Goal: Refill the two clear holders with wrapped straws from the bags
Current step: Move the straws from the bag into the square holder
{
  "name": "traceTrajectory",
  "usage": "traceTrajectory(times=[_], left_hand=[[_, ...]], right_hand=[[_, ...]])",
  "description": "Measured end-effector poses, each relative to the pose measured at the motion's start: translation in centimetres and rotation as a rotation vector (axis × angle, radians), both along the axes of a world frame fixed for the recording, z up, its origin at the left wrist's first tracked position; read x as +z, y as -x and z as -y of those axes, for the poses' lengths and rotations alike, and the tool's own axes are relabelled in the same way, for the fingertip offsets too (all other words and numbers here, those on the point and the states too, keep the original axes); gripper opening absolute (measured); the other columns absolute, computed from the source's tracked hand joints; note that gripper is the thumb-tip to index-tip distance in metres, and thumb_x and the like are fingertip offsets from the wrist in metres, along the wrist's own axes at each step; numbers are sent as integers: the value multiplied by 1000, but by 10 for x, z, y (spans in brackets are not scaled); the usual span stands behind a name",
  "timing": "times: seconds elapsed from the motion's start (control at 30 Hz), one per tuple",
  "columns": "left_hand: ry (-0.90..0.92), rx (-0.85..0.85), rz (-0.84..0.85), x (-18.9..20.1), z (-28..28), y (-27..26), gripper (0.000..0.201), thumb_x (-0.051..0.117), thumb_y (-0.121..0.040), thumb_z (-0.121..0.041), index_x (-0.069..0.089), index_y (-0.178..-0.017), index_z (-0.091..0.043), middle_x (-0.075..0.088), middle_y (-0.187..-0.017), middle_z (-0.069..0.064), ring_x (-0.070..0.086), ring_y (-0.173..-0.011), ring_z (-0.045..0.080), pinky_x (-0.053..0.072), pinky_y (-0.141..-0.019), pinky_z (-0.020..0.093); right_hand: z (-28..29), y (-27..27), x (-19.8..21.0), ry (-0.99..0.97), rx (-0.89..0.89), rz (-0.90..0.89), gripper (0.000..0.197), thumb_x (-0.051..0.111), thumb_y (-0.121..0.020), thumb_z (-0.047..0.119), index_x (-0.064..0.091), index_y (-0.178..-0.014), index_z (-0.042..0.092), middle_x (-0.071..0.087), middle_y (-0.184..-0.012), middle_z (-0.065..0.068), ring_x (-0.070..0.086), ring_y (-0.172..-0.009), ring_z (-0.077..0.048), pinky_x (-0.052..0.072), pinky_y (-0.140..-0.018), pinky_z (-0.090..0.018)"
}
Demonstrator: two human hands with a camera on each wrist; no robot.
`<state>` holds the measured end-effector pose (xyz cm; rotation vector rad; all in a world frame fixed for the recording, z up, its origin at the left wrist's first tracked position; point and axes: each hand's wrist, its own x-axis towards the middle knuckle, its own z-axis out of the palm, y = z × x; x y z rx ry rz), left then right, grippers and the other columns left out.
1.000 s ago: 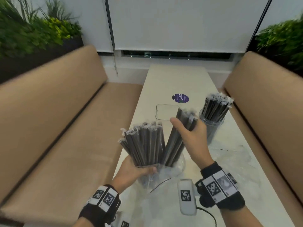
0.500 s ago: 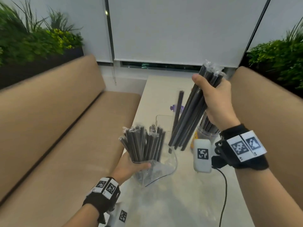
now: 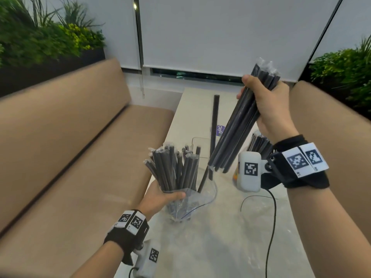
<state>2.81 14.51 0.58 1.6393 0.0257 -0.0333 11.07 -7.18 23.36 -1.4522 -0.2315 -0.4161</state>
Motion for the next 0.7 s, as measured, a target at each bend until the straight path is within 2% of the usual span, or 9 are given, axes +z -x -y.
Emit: traceTrajectory(times=[0.17,0.23,0.3,0.4,0.53,0.6,0.63,0.67,0.7], left_hand=[[11,14,-15,0,3,-4,44,85,-67,-6,64,-95,-32,76,-89,-18,71,-88,1,56,-74,20],[10,13,-9,1,5,-6,42,85,-67,-7,66,-96,-30,77,-93,-12,72,-90,5,56,-74,19],[5,6,-16,2,6,-8,40,85,-67,-7,68,-98,-27,77,-95,-7,72,-92,8,56,-72,18],[2,-4,-21,1,7,-12,40,86,-67,-7,67,-95,-28,78,-92,-8,72,-90,6,55,-77,22],[29,13,-55,-1,8,-17,44,86,-66,-6,61,-92,-31,75,-86,-12,70,-81,-5,52,-77,20],[32,-19,-89,-2,8,-19,43,87,-66,-13,64,-100,-27,74,-96,-8,69,-88,-2,52,-79,21],[13,-65,-114,0,9,-19,48,87,-66,-20,65,-109,-24,73,-106,-4,68,-97,3,54,-83,22],[8,-118,-115,-4,9,-22,54,87,-67,-24,64,-116,-23,71,-114,-1,67,-103,7,54,-88,24],[32,-110,-118,-1,9,-21,55,86,-68,-20,63,-118,-23,71,-117,2,67,-106,10,55,-91,27]], right_hand=[[-5,-8,-27,31,22,-94,6,68,-87,12,63,-85,11,63,-67,-5,66,-57,-14,57,-61,-29],[-11,-10,-46,152,85,-140,6,69,-86,13,66,-89,9,69,-72,-6,70,-65,-16,59,-68,-33],[-17,-8,-63,271,141,-169,20,72,-84,15,67,-97,0,74,-81,-11,74,-79,-23,59,-76,-33],[-28,-1,-79,402,215,-173,29,76,-82,18,67,-102,-1,76,-90,-14,73,-90,-27,57,-73,-28],[-44,4,-85,529,258,-101,29,77,-80,28,67,-99,9,72,-97,-19,68,-91,-34,56,-84,-45],[-52,6,-83,572,315,-67,29,77,-77,33,68,-99,16,74,-100,-12,70,-91,-29,56,-86,-49],[-56,7,-83,592,351,-56,32,77,-75,35,68,-102,20,74,-105,-8,71,-93,-23,56,-87,-47],[-60,8,-84,621,383,-36,34,78,-74,35,67,-105,25,73,-110,-6,71,-94,-17,56,-90,-42],[-64,12,-85,666,407,-4,36,78,-75,34,66,-108,27,73,-111,-3,69,-93,-11,54,-90,-34]])
